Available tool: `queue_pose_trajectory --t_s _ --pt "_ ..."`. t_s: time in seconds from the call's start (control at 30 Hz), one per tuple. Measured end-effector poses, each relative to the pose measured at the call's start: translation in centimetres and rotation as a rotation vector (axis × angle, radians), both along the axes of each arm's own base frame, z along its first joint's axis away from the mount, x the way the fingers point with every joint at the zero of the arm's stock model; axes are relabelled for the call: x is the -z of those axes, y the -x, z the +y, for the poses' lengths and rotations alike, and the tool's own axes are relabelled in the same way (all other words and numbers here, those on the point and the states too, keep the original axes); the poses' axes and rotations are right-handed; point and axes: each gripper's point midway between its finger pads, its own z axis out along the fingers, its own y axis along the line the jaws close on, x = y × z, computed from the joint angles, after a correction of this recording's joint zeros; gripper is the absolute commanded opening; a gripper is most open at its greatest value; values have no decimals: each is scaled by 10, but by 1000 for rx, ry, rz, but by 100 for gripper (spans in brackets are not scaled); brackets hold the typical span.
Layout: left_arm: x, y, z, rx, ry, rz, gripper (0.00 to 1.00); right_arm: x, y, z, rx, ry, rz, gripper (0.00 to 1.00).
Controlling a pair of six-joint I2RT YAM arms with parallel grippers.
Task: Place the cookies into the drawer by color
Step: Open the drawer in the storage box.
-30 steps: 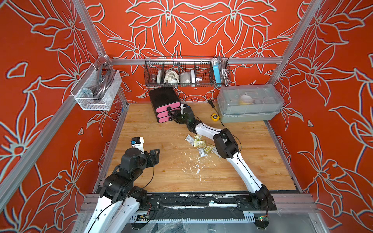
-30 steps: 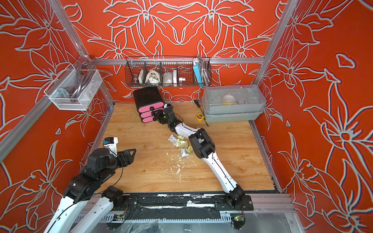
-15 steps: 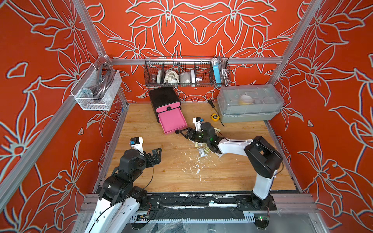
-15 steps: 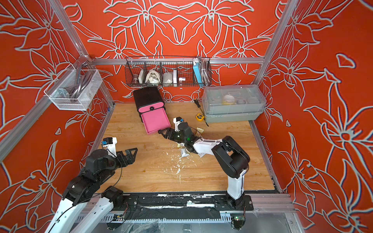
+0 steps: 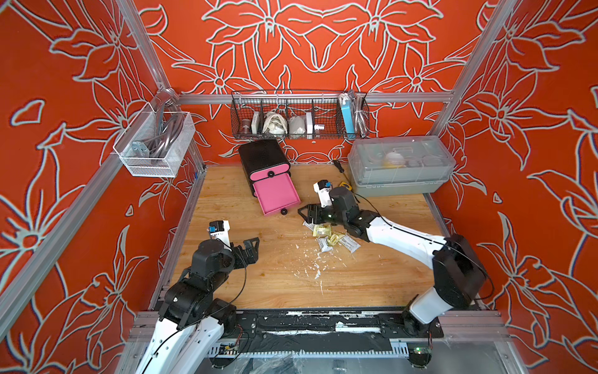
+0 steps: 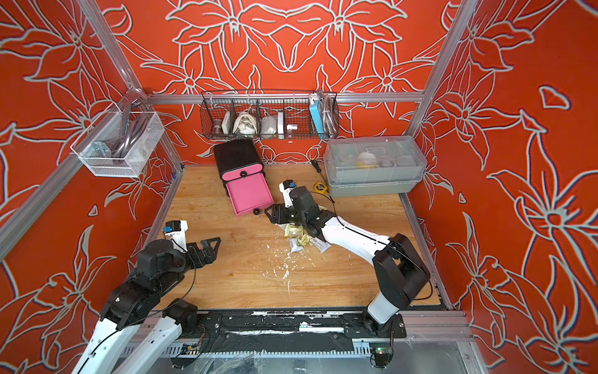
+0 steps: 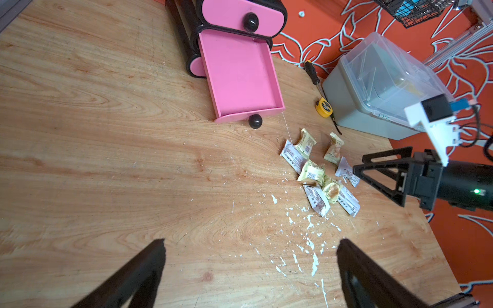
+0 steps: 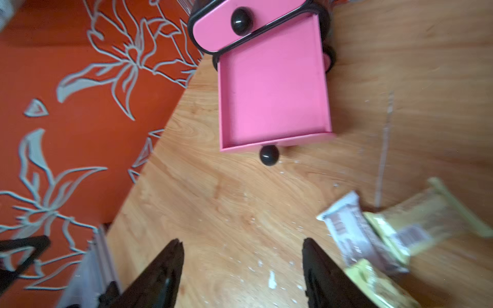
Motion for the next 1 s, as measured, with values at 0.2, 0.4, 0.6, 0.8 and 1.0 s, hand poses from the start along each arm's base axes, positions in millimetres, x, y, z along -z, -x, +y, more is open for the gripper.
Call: queue_pose_trajectory --t_s 0.2,0.4,0.6,0.8,1.0 --pt "0 0 0 -1 0 -1 99 14 15 -1 -20 16 -17 35" --pt "0 0 0 -1 0 -1 99 33 24 -8 -25 68 12 63" --pt "0 0 0 -2 -1 -1 99 40 38 -23 -28 112 26 72" --pt "0 0 0 -2 -1 -1 99 25 60 -41 -52 143 -4 74" --pt "0 0 0 -2 0 -1 99 -28 82 -56 -110 177 -99 74"
